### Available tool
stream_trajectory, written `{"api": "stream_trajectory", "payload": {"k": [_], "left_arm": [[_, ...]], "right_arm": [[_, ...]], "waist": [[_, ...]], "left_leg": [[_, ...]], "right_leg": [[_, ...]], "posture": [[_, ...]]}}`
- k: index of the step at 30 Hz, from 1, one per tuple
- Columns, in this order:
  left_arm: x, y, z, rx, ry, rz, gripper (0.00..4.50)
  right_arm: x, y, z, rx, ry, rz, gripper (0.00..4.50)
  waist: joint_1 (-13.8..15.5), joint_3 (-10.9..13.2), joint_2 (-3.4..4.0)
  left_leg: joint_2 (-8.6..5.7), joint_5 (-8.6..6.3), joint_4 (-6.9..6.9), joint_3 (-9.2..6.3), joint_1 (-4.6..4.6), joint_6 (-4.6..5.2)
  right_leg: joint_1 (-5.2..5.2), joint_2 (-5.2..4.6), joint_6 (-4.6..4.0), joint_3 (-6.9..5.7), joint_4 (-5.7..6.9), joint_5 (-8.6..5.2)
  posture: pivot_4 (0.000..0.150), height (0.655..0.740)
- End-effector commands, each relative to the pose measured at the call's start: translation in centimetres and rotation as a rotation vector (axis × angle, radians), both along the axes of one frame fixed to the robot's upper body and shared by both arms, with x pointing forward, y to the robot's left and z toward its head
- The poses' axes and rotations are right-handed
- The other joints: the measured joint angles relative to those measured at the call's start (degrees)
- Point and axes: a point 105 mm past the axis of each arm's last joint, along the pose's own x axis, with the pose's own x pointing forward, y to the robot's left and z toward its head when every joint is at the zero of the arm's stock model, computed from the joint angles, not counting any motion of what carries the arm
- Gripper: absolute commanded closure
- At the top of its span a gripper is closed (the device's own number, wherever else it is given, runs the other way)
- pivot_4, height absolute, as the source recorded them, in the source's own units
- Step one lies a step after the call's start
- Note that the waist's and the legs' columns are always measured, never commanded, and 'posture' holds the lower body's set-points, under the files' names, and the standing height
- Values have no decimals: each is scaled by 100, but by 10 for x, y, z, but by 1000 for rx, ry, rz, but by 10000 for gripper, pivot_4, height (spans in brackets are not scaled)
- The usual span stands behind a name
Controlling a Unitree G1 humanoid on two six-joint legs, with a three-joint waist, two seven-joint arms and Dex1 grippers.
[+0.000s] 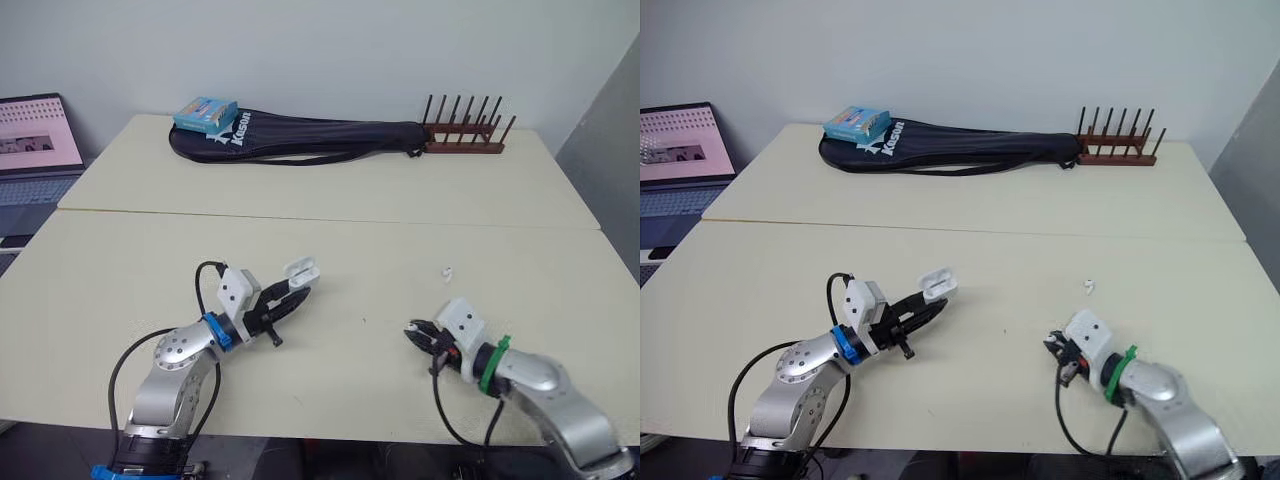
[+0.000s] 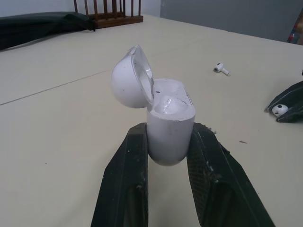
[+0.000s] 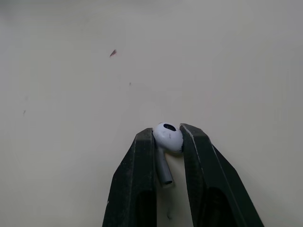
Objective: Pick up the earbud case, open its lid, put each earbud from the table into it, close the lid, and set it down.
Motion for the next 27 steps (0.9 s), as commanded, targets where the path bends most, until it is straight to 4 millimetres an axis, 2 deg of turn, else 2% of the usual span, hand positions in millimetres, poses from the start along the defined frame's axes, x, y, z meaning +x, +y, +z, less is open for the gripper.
{"api": "stream_trajectory", "payload": {"k": [1, 3, 7, 10, 15, 24, 25, 27], "left_arm": [[-7, -6, 13, 11, -56, -28, 37540], [-11, -6, 13, 14, -54, -30, 37540], [-17, -7, 14, 21, -55, -22, 37540], [-19, -8, 16, 19, -56, -13, 37540], [-26, -10, 15, 27, -46, -23, 37540], [-23, -9, 17, 33, -47, -21, 37540], [-22, -10, 17, 32, -47, -22, 37540], [-21, -11, 17, 31, -49, -23, 37540]], "right_arm": [[-7, -18, 20, -66, -11, 253, 40859], [-13, -33, 25, -127, 0, 372, 40859], [-25, -78, 18, -346, 100, 572, 40859], [-24, -97, 15, -439, 106, 662, 40859], [-21, -107, 12, -480, 141, 733, 40859], [-20, -105, 7, -463, 185, 741, 40859], [-19, -104, 6, -461, 182, 740, 33564], [-18, -103, 6, -463, 160, 744, 27171]], "waist": [[-2, 7, -1], [-4, 11, -7], [-9, 18, -11], [-11, 21, -16], [-20, 26, -9], [-12, 27, -10], [-11, 27, -10], [-9, 26, -10]], "left_leg": [[1, 0, 0, 2, 0, 1], [1, -1, -2, 1, 0, 1], [5, -1, -2, 3, 2, 2], [8, -1, -1, 5, 7, 2], [9, -1, -1, 5, 10, 2], [10, -1, 1, -3, 15, 2], [10, -1, 1, -5, 15, 2], [10, -1, 1, -6, 15, 2]], "right_leg": [[0, 1, 0, 0, -2, 0], [1, 0, 0, -2, -7, 0], [4, 1, -1, -1, -9, 0], [7, 1, -2, 0, -10, 1], [8, 1, -2, 6, -8, 2], [15, -2, -3, 4, -8, 2], [15, -2, -3, 4, -7, 2], [16, -2, -3, 3, -7, 2]], "posture": [[1500, 7157], [1500, 7157], [1500, 7157], [1500, 7157], [1500, 7157], [1500, 7157], [1500, 7157], [1500, 7157]]}}
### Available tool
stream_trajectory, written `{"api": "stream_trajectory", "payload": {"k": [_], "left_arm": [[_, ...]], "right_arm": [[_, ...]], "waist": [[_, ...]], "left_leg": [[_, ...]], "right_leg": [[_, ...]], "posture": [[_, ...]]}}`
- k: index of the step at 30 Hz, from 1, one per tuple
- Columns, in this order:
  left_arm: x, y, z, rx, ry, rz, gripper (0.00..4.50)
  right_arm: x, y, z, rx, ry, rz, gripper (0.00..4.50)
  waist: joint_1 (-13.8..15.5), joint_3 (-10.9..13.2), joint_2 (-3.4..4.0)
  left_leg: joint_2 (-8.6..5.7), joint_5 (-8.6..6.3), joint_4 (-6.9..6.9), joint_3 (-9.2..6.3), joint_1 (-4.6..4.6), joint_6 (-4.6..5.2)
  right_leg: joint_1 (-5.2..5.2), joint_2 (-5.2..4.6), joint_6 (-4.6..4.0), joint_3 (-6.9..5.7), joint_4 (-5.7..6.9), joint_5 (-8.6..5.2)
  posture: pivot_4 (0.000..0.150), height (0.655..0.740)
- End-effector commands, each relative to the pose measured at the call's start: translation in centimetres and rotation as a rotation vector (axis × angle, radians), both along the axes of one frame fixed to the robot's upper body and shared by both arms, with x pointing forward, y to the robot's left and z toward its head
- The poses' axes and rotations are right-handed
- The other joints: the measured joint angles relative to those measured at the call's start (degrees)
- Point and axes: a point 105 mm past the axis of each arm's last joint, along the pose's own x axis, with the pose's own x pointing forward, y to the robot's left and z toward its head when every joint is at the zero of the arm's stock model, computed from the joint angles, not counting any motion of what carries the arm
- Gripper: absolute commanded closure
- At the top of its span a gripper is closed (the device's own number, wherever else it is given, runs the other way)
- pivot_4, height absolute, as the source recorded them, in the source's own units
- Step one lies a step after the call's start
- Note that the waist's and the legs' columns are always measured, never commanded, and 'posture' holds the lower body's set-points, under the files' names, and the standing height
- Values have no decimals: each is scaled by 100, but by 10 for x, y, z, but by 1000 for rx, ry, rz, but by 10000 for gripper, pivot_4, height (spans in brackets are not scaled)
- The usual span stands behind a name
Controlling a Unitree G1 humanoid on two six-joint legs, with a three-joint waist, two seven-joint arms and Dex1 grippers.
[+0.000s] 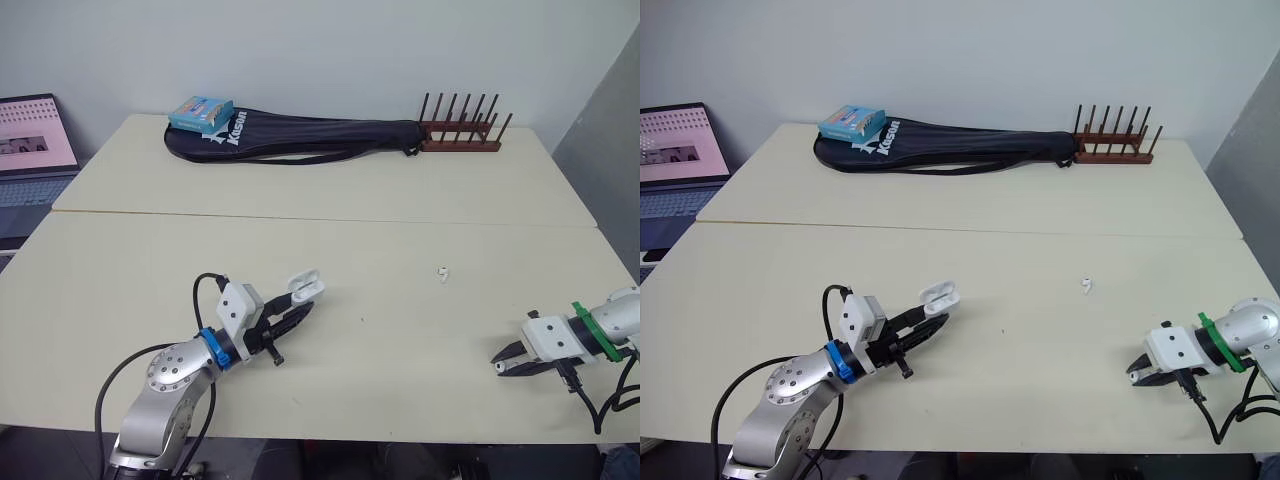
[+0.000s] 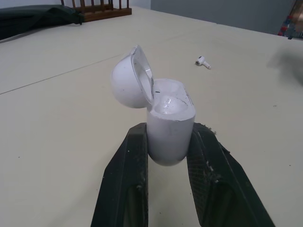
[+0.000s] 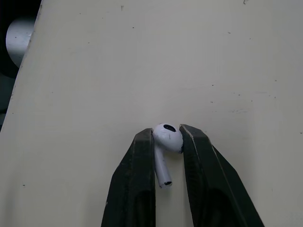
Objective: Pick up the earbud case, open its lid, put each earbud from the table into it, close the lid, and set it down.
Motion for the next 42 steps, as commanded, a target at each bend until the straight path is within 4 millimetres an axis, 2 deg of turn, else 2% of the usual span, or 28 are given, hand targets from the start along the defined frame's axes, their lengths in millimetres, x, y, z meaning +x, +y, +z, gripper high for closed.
{"api": "stream_trajectory", "payload": {"k": [1, 5, 6, 10, 14, 17, 22, 29, 33, 38, 41, 42], "left_arm": [[0, -4, 10, 0, -44, -21, 37540], [1, -5, 9, -1, -40, -23, 37540], [1, -5, 8, -1, -38, -24, 37540], [0, -6, 4, -2, -30, -26, 37540], [0, -7, 2, -6, -26, -24, 37540], [0, -7, 2, -11, -22, -21, 37540], [-2, -11, 0, -18, -14, -25, 37540], [-2, -14, 0, -20, -13, -25, 37540], [-3, -14, -1, -22, -9, -23, 37540], [-4, -15, -1, -24, -6, -20, 37540], [-4, -15, -2, -26, -5, -18, 37540], [-4, -15, -2, -26, -5, -18, 37540]], "right_arm": [[-4, 2, -3, -9, 24, 39, 23550], [0, 5, 6, 10, -17, 41, 10346], [2, 7, 13, 21, -33, 34, 9784], [3, 11, 44, 23, -93, -24, 9784], [-13, 27, 58, -22, -122, -97, 9784], [-16, 30, 56, -146, -202, -224, 9784], [-22, 33, 41, -262, -198, -345, 9784], [-18, 27, 20, -330, -164, -359, 9784], [-9, 23, 18, -336, -160, -369, 9784], [-7, 21, 16, -348, -129, -361, 9784], [-7, 21, 16, -346, -113, -357, 15792], [-7, 21, 15, -348, -108, -352, 19229]], "waist": [[1, 0, 0], [3, 0, 0], [4, 0, 0], [7, 10, 22], [15, 16, 36], [21, 15, 34], [14, 15, 27], [10, 18, 23], [5, 19, 22], [5, 20, 20], [5, 20, 20], [4, 19, 18]], "left_leg": [[0, 0, 0, 0, 0, 0], [0, 0, 0, -2, 0, 0], [0, 0, 0, -3, -1, 0], [0, 0, 0, -8, -1, 0], [-1, 0, -1, -10, -8, 0], [3, 1, -2, -21, -14, -2], [-4, 2, 2, -20, -5, -3], [-4, 0, 0, -5, -9, -1], [-4, 0, 0, -2, -9, -1], [-4, 0, 1, -2, -9, -1], [-4, 0, 1, -3, -9, -1], [-3, 0, 1, -3, -8, -1]], "right_leg": [[1, 0, 0, 0, 0, 0], [1, -1, 0, -1, 0, 0], [1, -1, 0, -1, 0, 0], [-2, -2, 0, 3, 2, 0], [-4, -4, 1, 2, 0, 0], [-4, 3, 1, -7, 1, -1], [-4, 0, 2, -3, 8, 0], [-15, 0, 2, 4, 4, -1], [-15, 0, 2, 5, 4, -1], [-14, 0, 1, 5, 3, -1], [-14, -1, 1, 5, 3, -1], [-14, 0, 1, 5, 3, -1]], "posture": [[1500, 7157], [1500, 7157], [1500, 7157], [1500, 7157], [1500, 7157], [1500, 7157], [1500, 7157], [1500, 7157], [1500, 7157], [1500, 7157], [1500, 7157], [1500, 7157]]}}
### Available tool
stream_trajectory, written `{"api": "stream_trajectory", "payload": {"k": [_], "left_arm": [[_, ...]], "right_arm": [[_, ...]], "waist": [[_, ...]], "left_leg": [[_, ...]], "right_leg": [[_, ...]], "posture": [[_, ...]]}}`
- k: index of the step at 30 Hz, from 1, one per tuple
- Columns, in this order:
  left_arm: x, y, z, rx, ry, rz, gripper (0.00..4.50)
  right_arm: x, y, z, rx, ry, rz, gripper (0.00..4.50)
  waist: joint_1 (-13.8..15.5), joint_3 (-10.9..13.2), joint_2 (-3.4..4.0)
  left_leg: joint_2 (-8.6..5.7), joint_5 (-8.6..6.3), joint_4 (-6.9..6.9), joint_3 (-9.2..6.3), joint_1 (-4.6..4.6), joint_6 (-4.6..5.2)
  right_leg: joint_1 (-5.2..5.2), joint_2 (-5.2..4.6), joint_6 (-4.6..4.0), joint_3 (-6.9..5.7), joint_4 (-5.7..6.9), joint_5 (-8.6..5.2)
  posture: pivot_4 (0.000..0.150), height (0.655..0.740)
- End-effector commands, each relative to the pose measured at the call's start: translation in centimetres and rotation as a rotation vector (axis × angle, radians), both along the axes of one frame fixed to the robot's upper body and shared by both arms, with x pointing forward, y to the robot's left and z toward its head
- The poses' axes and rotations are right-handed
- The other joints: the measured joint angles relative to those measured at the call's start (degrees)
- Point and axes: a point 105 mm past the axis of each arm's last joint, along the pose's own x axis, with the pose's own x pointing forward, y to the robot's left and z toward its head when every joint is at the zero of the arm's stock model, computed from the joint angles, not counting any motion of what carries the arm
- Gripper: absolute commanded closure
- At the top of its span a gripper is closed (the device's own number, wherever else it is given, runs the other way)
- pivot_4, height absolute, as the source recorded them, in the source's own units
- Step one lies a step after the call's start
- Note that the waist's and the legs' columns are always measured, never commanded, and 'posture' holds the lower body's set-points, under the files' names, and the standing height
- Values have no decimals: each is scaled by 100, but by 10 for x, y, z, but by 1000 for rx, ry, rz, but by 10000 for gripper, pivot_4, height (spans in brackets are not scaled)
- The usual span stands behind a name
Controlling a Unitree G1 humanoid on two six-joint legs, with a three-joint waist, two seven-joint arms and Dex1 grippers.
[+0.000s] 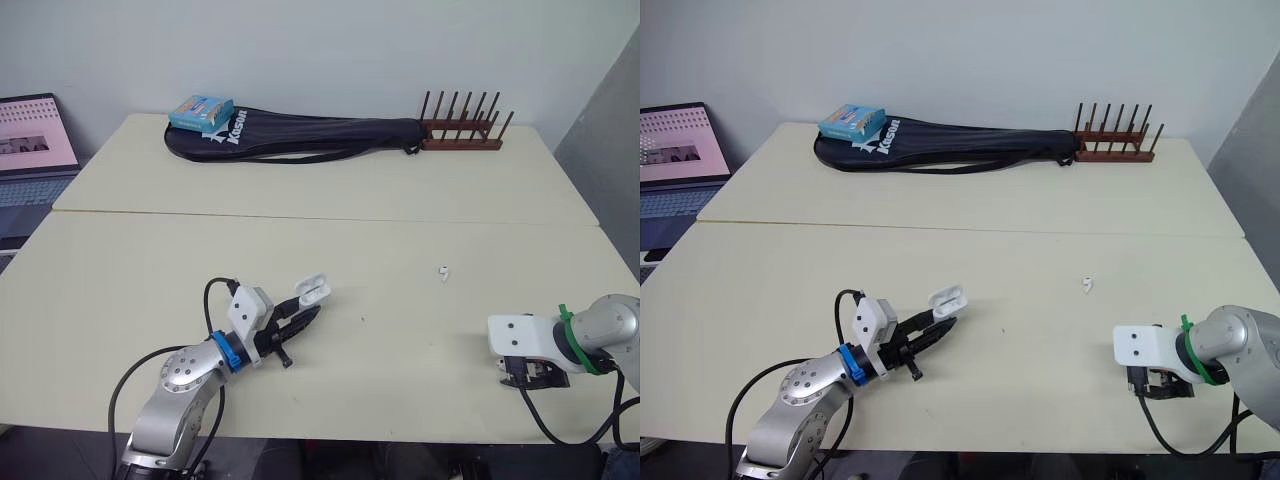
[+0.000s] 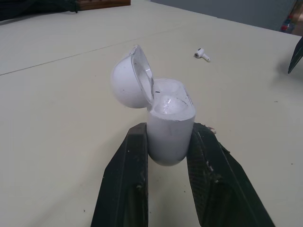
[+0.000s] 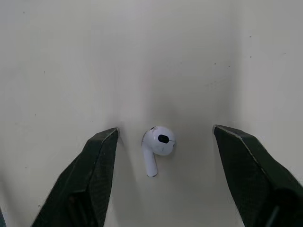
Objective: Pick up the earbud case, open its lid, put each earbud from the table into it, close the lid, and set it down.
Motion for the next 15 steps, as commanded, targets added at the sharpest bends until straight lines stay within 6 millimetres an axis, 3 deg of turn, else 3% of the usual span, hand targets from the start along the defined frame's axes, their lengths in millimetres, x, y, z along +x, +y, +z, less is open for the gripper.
{"api": "stream_trajectory", "payload": {"k": [1, 6, 7, 10, 15], "left_arm": [[-3, -6, 12, -18, -50, -17, 37540], [-3, -7, 11, -21, -49, -19, 37540], [-3, -7, 11, -22, -49, -20, 37540], [-2, -8, 11, -24, -49, -22, 37540], [-1, -13, 15, -43, -61, -46, 37540]], "right_arm": [[2, -4, 0, -17, -1, -2, 22346], [3, -4, -1, -13, 1, 4, 39762], [3, -3, 0, -7, 0, 5, 41222], [7, 0, 7, 18, -22, 11, 41173], [18, 25, 43, 194, -77, 49, 41173]], "waist": [[-1, -1, -3], [-5, -1, -6], [-5, -1, -6], [-4, -1, -6], [-14, 3, 1]], "left_leg": [[0, 0, 0, 0, 1, 0], [0, 0, 3, 0, 2, 0], [0, 0, 3, 0, 3, 0], [0, 0, 3, 0, 3, 0], [-1, 0, 3, 2, 3, 0]], "right_leg": [[1, 0, 0, 0, 0, 0], [2, 0, 0, 5, 0, 1], [3, 0, 0, 4, 0, 1], [3, 0, 0, 4, 0, 1], [-2, 0, 0, 11, 5, 1]], "posture": [[1500, 7157], [1500, 7157], [1500, 7157], [1500, 7157], [1500, 7157]]}}
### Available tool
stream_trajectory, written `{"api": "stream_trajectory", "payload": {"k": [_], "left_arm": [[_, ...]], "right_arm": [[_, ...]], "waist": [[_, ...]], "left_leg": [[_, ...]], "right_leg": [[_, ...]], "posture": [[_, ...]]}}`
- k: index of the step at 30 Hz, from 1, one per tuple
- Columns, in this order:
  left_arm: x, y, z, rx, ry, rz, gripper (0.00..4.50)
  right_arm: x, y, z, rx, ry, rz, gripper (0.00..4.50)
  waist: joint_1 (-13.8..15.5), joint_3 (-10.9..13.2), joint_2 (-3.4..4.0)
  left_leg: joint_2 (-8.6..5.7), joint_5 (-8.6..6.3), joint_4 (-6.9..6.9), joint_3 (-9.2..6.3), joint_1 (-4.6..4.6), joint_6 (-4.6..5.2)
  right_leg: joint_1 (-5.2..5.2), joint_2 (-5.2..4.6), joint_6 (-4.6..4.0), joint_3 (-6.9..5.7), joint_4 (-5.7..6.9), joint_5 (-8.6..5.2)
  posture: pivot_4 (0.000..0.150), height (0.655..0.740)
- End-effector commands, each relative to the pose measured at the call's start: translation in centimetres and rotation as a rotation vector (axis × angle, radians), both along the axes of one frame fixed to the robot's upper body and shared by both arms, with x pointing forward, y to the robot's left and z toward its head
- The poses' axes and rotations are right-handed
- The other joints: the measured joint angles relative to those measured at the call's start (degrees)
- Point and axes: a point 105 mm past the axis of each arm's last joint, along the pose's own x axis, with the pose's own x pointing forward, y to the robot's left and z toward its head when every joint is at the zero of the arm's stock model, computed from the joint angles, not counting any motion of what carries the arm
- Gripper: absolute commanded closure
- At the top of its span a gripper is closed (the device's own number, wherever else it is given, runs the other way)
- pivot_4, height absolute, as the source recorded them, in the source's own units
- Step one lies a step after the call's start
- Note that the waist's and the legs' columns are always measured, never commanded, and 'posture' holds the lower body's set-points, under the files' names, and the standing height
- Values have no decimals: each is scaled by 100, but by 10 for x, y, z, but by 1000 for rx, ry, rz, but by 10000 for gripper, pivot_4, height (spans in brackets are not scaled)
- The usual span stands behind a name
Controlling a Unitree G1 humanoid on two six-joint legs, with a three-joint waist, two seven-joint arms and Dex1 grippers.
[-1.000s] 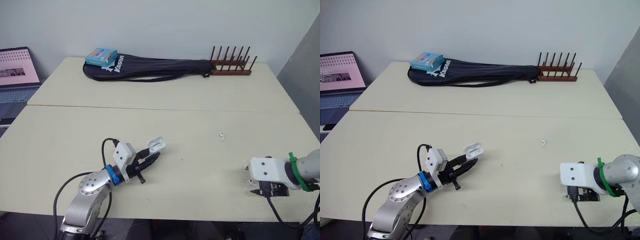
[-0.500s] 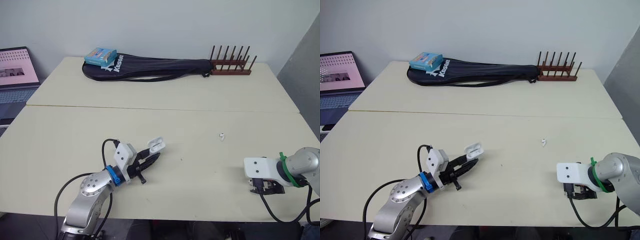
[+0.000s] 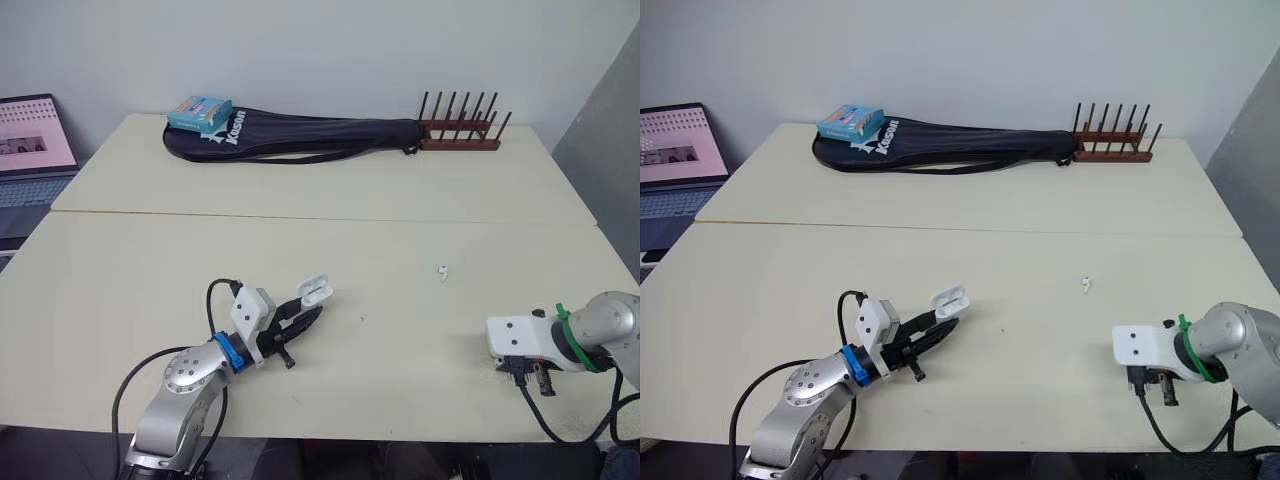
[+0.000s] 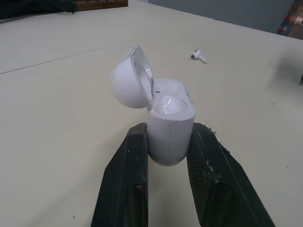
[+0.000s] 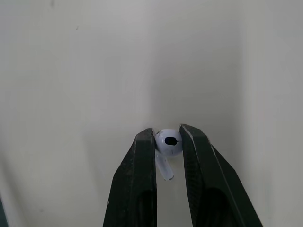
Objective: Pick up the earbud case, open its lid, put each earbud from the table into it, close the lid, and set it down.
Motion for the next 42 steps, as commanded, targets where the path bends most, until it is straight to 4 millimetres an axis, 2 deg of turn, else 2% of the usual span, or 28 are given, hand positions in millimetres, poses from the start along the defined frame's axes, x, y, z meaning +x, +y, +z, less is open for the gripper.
{"api": "stream_trajectory", "payload": {"k": [1, 4, 10, 13, 18, 25, 36, 42], "left_arm": [[-1, -8, 16, -34, -64, -40, 37540], [2, -14, 24, -62, -90, -58, 37540], [12, -26, 45, -108, -176, -55, 37540], [16, -32, 53, -121, -215, -50, 37540], [16, -39, 59, -141, -231, -51, 37540], [16, -42, 60, -154, -230, -47, 37540], [18, -43, 62, -171, -232, -42, 37540], [18, -44, 63, -175, -234, -44, 37540]], "right_arm": [[8, 23, 38, 167, -67, 24, 41173], [17, 57, 69, 454, -95, 3, 41173], [34, 117, 116, 965, -188, -39, 41173], [25, 144, 123, 1182, -148, -4, 41173], [25, 172, 112, 1331, -120, -78, 41173], [33, 186, 102, 1385, -167, -135, 41173], [36, 184, 80, 1342, -198, -166, 41173], [37, 185, 75, 1327, -224, -168, 41173]], "waist": [[3, 2, -2], [5, 6, -9], [14, 14, -24], [20, 14, -23], [17, 13, -22], [5, 13, -21], [4, 13, -21], [4, 13, -21]], "left_leg": [[-1, 0, -1, 0, -1, 0], [2, 0, -2, -2, -5, 0], [1, 0, -1, -11, -14, -1], [0, 0, -3, -19, -18, -1], [1, 1, -3, -32, -26, -1], [2, 1, -2, -32, -19, -2], [3, 1, -4, -32, -19, -1], [3, 1, -4, -32, -19, -1]], "right_leg": [[0, 0, 0, -5, 0, 0], [0, 3, 0, -11, -1, 0], [0, 2, -1, -24, 0, 1], [-4, 1, -1, -27, -1, 0], [-17, 1, 0, -29, 9, 0], [-17, 6, 0, -27, 20, 0], [-18, 8, 1, -27, 18, 0], [-18, 8, 1, -26, 17, 0]], "posture": [[1500, 7157], [1500, 7157], [1500, 7157], [1500, 7157], [1500, 7157], [1500, 7157], [1500, 7157], [1500, 7157]]}}
